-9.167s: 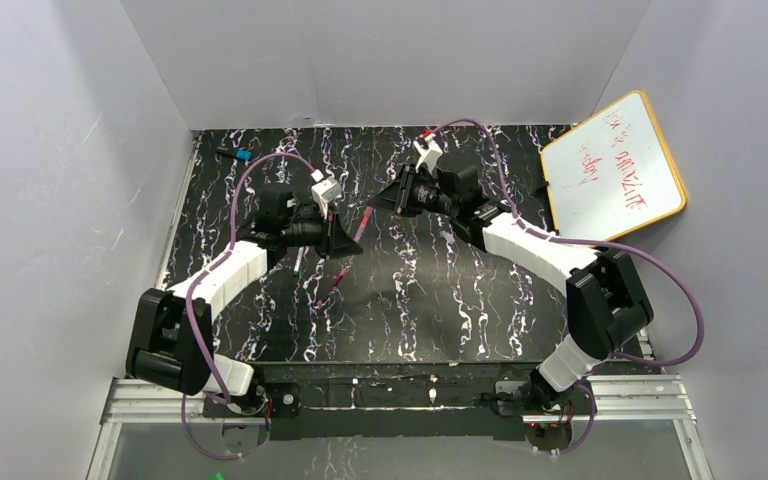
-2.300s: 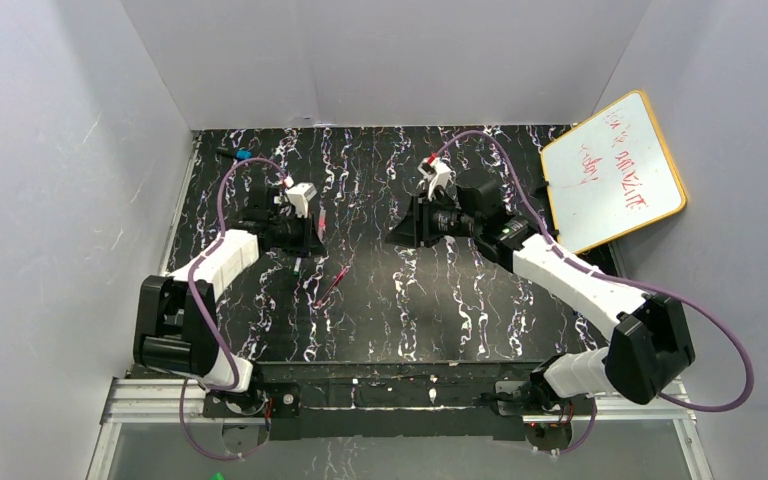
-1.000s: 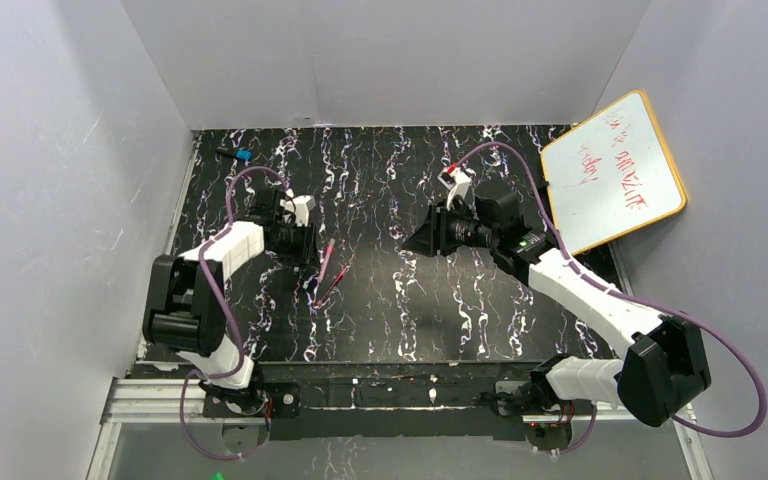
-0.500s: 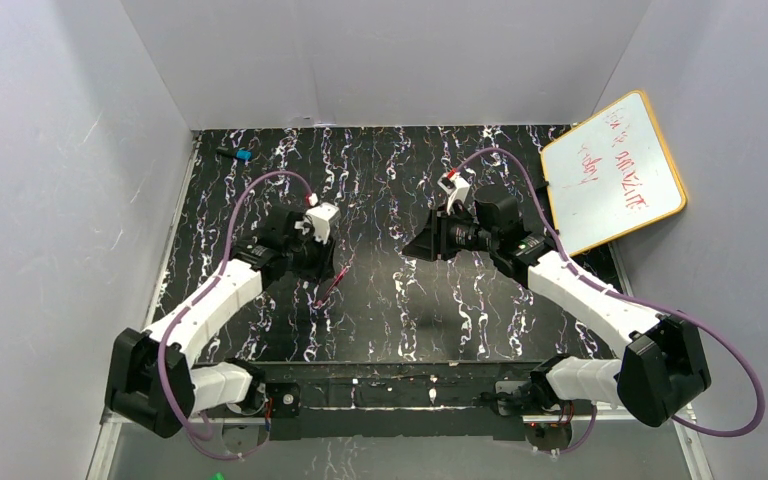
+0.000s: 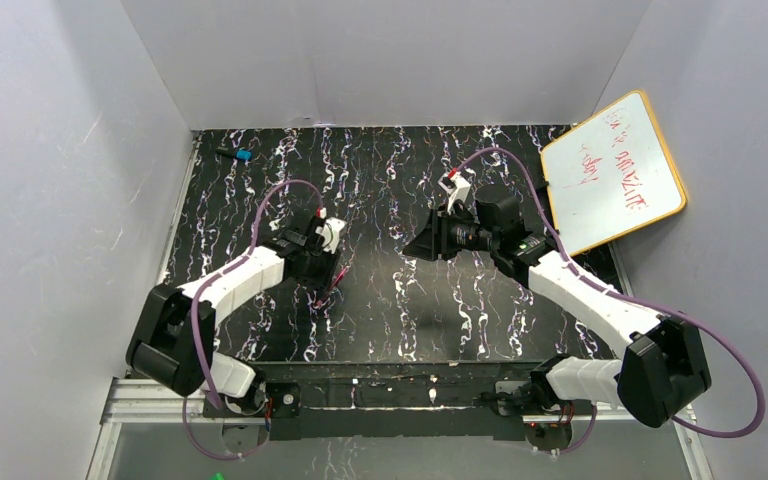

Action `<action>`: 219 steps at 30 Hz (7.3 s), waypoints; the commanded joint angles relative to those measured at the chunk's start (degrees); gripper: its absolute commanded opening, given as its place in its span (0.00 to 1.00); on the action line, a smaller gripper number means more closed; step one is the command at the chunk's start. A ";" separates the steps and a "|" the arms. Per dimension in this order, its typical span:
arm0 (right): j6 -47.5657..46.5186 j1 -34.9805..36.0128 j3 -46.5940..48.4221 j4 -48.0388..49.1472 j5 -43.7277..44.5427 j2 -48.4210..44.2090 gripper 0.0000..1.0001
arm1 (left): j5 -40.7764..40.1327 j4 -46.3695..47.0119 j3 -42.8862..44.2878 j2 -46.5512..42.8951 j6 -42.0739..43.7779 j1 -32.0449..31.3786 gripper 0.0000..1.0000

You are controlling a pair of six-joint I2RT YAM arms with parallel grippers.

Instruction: Insert the pens into the pen caps

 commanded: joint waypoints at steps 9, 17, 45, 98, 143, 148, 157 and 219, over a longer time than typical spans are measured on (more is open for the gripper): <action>-1.08 -0.85 -0.47 1.57 -1.13 -1.64 0.44 | -0.06 -2.06 3.79 5.57 0.54 -3.70 0.29; -1.73 -1.69 -0.56 1.19 -1.26 -2.36 0.44 | -3.31 -3.57 5.66 10.80 -0.58 -3.80 0.28; 22.33 -3.02 -19.96 46.61 2.78 -7.04 0.48 | 26.18 15.80 15.29 1.54 -13.62 -3.80 0.00; 22.63 -3.02 -8.78 53.14 0.22 5.34 0.51 | 41.68 27.10 10.02 -5.84 -23.29 -3.80 0.00; 27.95 -2.32 -1.11 53.15 -2.84 12.70 0.01 | 45.81 41.56 2.37 -6.91 -28.13 -4.59 0.00; 28.09 -2.32 -1.60 51.67 -2.55 12.41 0.16 | 44.39 38.41 1.86 -7.62 -25.36 -4.59 0.00; 23.41 -3.46 -9.26 30.14 25.97 -4.05 0.99 | 42.77 36.04 -2.60 -6.36 -18.96 -4.61 0.00; 95.58 -12.30 36.00 -52.64 28.30 37.97 0.63 | 36.77 74.38 -16.42 -2.25 -44.42 16.42 0.00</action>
